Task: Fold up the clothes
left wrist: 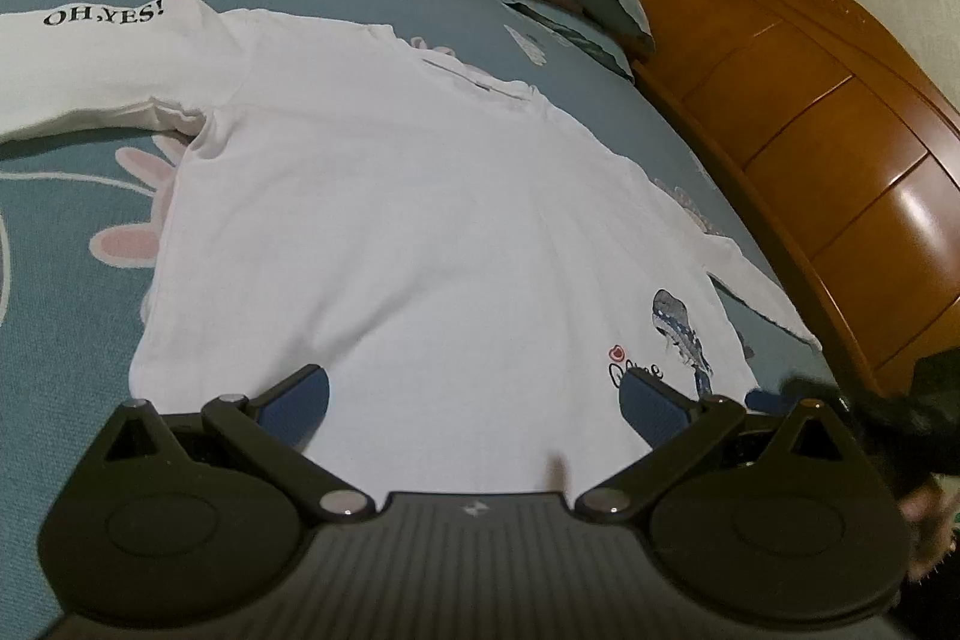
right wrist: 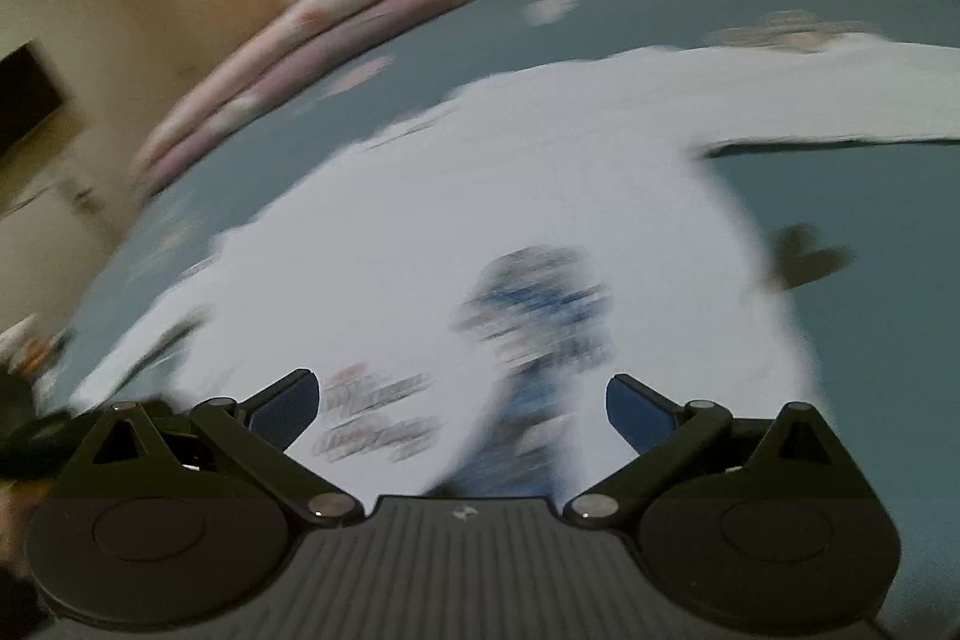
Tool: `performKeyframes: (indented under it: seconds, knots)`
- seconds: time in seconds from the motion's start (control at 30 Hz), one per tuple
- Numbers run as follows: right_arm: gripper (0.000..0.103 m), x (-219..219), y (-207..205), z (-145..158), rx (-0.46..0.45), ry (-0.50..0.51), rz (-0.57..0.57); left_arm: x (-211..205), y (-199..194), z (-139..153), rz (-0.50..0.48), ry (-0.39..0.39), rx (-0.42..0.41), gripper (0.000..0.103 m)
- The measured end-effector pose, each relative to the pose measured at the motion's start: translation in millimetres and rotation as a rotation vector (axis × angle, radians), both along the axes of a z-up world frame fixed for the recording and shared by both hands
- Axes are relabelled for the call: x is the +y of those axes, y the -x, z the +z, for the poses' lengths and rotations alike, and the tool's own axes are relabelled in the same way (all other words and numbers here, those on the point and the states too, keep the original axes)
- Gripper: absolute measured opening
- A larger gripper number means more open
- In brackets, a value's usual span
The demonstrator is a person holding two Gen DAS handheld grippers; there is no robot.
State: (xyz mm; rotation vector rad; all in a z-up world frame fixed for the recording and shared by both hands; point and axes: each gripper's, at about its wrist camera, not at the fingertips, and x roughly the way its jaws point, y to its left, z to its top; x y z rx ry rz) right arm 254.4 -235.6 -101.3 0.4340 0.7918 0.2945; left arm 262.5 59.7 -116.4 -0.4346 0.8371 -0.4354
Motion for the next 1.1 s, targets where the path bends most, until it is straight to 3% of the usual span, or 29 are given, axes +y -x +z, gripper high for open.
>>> performKeyframes:
  seconds: [0.1, 0.2, 0.3, 0.47, 0.6, 0.9, 1.1]
  knots:
    - [0.103, 31, 10, -3, 0.013, -0.035, 0.117, -2, 0, 0, -0.011, -0.019, -0.008, 0.102]
    - [0.103, 48, 19, -9, 0.019, 0.047, 0.165, -4, 3, 1, -0.029, -0.045, -0.015, 0.102]
    - [0.103, 30, 31, -15, 0.017, 0.121, 0.086, -7, 7, 2, -0.046, -0.081, -0.023, 0.102]
    - [0.103, -22, 52, -16, 0.047, 0.092, -0.108, -13, 10, 4, -0.055, -0.129, -0.030, 0.102]
    - [0.103, -29, 56, -13, 0.072, 0.145, -0.155, -18, 12, 5, -0.063, -0.162, -0.037, 0.102]
    - [0.103, 36, 42, 9, -0.023, 0.129, 0.029, -25, 16, 5, -0.078, -0.201, -0.050, 0.102]
    - [0.103, 84, 23, 2, -0.027, 0.155, 0.158, -24, 15, 6, -0.080, -0.194, -0.048, 0.102]
